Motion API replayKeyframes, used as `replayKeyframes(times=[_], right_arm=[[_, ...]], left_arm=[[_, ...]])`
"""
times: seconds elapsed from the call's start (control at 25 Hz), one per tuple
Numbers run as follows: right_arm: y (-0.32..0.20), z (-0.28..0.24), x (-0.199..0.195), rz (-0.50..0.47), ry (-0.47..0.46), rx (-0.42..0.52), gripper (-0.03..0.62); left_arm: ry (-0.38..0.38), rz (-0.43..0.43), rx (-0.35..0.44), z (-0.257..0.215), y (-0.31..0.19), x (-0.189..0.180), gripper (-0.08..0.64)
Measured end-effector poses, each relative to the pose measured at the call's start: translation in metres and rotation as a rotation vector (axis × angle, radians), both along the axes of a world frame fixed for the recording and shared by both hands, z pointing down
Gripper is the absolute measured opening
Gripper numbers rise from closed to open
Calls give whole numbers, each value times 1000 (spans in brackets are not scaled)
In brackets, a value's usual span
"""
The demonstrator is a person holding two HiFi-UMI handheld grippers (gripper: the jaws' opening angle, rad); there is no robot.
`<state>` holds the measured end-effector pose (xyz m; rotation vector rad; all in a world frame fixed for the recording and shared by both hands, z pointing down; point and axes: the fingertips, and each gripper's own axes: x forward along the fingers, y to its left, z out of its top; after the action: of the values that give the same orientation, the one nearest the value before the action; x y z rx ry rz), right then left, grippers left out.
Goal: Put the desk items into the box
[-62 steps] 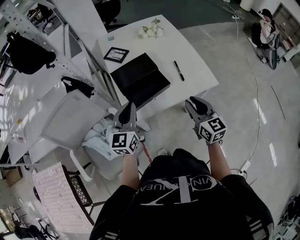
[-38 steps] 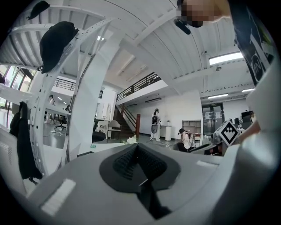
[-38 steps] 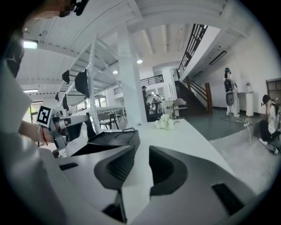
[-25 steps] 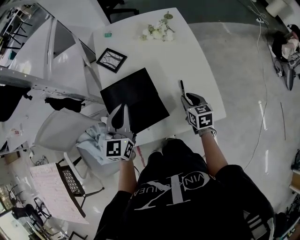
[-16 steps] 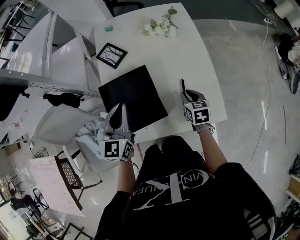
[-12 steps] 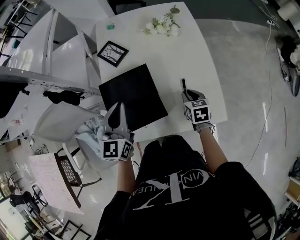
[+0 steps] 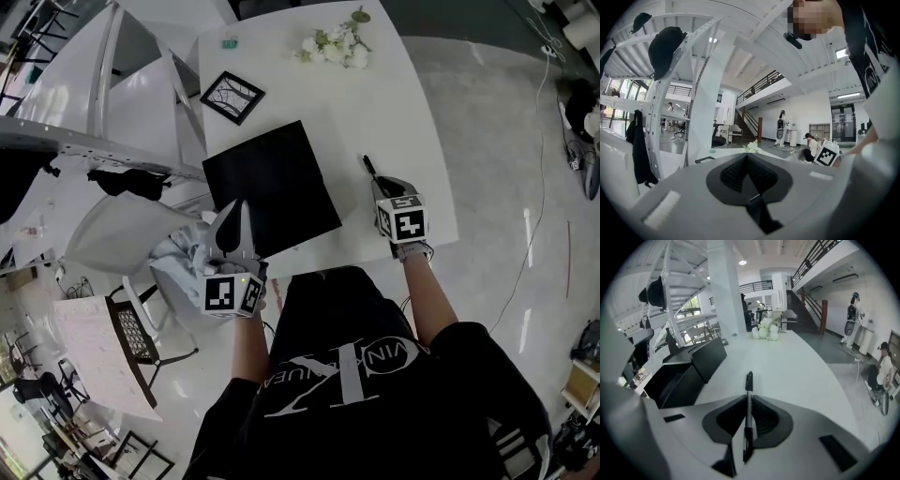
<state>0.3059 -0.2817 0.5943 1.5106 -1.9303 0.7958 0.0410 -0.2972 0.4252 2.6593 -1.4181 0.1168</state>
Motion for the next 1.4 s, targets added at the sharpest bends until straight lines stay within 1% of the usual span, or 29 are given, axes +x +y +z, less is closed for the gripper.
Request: replayKeyframes(times=[0.28, 0.6, 0.76, 0.92, 1.04, 1.2, 1.4], right_arm=[[-6, -29, -21, -21, -25, 64, 52], [-14, -60, -56, -83, -46, 138, 52], [-19, -75, -72, -121, -44, 190, 52], [-23, -87, -96, -181, -45, 225, 52], [-26, -95, -117, -251, -42, 244, 52], [-26, -101, -146, -350, -48, 254, 51], [-25, -104, -174, -441, -59, 256, 52]], left_arm=[[10, 14, 10, 0, -2, -11, -5], [23, 2, 16, 0, -3, -29, -5], [29, -8, 27, -1, -4, -39, -5], [33, -31, 30, -4, -4, -53, -5], [39, -48, 38, -8, -5, -63, -5], [43, -77, 42, -10, -3, -76, -5], [48, -107, 48, -12, 0, -89, -5]])
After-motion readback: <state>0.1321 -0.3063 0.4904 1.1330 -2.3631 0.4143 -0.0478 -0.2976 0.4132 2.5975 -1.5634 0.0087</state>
